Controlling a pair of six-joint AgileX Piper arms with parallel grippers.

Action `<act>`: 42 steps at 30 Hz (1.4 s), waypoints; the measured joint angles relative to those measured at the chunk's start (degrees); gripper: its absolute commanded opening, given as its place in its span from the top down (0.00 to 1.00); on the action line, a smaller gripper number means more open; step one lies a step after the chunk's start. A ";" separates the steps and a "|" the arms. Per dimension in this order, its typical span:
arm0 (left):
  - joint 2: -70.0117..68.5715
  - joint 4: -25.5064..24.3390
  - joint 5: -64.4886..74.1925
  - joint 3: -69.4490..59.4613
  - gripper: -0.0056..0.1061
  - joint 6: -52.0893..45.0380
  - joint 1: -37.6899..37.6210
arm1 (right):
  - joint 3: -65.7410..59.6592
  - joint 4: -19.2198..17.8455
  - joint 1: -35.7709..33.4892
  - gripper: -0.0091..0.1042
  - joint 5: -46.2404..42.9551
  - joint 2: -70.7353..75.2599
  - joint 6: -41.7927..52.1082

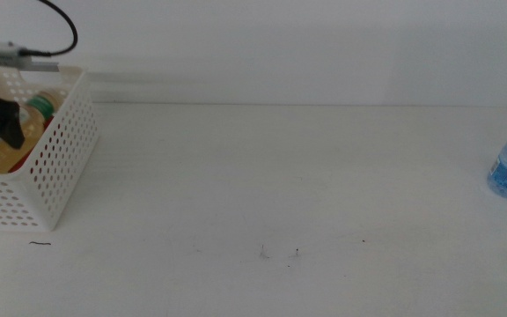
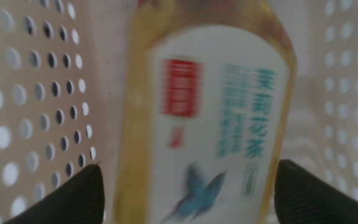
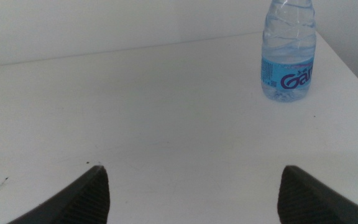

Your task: Use arms to grab the bottles and put them into the dustbin to the left of the table.

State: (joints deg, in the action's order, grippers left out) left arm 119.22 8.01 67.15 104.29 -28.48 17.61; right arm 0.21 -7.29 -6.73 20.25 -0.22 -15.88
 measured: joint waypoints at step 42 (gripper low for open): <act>-81.16 -2.54 -19.23 -46.06 0.11 27.59 -47.44 | 0.00 0.00 0.00 0.16 0.00 0.00 0.00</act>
State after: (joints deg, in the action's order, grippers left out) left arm 38.06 5.47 47.92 58.23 -0.89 -29.83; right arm 0.21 -7.29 -6.73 20.25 -0.22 -15.88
